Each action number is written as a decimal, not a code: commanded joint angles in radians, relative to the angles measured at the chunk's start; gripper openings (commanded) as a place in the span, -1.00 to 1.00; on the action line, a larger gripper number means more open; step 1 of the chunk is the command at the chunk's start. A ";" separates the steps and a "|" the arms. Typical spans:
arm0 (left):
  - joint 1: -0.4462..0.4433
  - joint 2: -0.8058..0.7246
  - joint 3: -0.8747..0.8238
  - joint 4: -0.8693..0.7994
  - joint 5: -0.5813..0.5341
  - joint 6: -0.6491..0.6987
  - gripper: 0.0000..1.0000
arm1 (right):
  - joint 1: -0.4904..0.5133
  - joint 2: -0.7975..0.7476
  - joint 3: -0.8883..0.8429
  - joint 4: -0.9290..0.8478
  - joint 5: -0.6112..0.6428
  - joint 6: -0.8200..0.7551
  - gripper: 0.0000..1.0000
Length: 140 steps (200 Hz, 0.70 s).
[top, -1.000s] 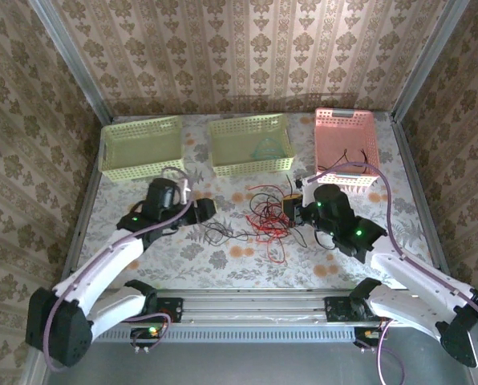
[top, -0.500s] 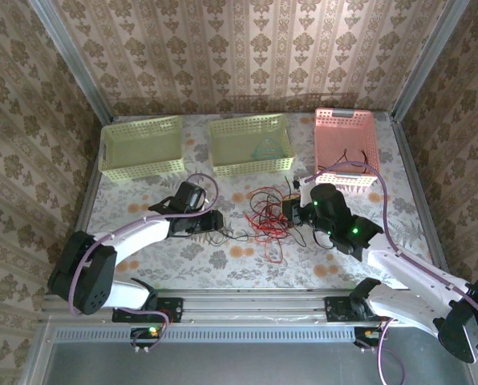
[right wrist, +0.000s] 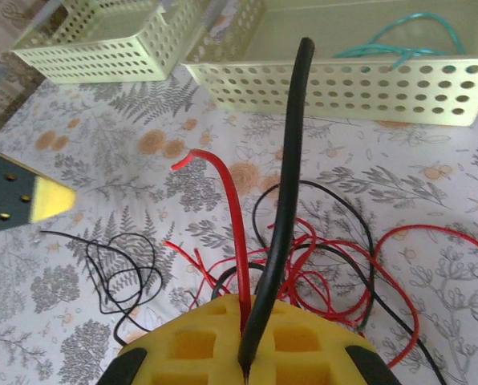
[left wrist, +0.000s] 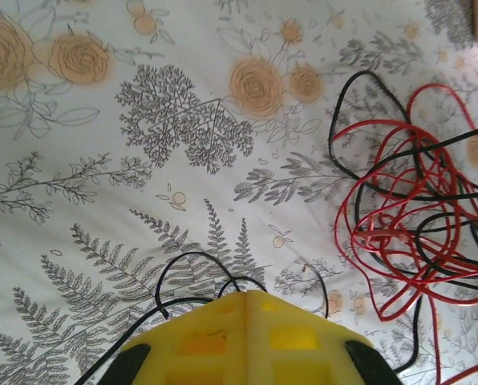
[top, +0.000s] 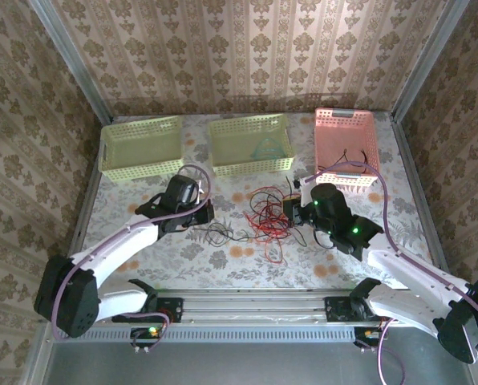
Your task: Untangle the cables
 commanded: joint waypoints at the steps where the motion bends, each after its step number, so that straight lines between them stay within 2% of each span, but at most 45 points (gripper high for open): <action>1: -0.004 -0.019 0.031 -0.052 0.012 0.026 -0.47 | -0.012 0.002 0.028 -0.031 0.042 -0.013 -1.00; 7: -0.011 -0.018 0.027 -0.052 0.018 0.029 -0.17 | -0.016 0.001 0.027 -0.031 0.040 -0.010 -1.00; 12: -0.017 -0.016 0.018 -0.047 0.022 0.034 -0.01 | -0.017 0.003 0.027 -0.032 0.035 -0.007 -1.00; 31: -0.063 -0.018 -0.009 -0.054 -0.007 0.048 0.22 | -0.019 0.017 0.027 -0.025 0.015 0.004 -1.00; 68: -0.140 -0.017 -0.033 -0.092 -0.101 0.071 0.33 | -0.020 0.051 0.024 -0.003 0.009 0.021 -1.00; 93: -0.184 0.010 -0.027 -0.103 -0.132 0.102 0.34 | -0.020 0.070 0.031 -0.001 0.006 0.027 -1.00; 140: -0.192 0.145 -0.011 -0.051 -0.154 0.111 0.38 | -0.019 0.083 0.039 -0.008 -0.005 0.036 -1.00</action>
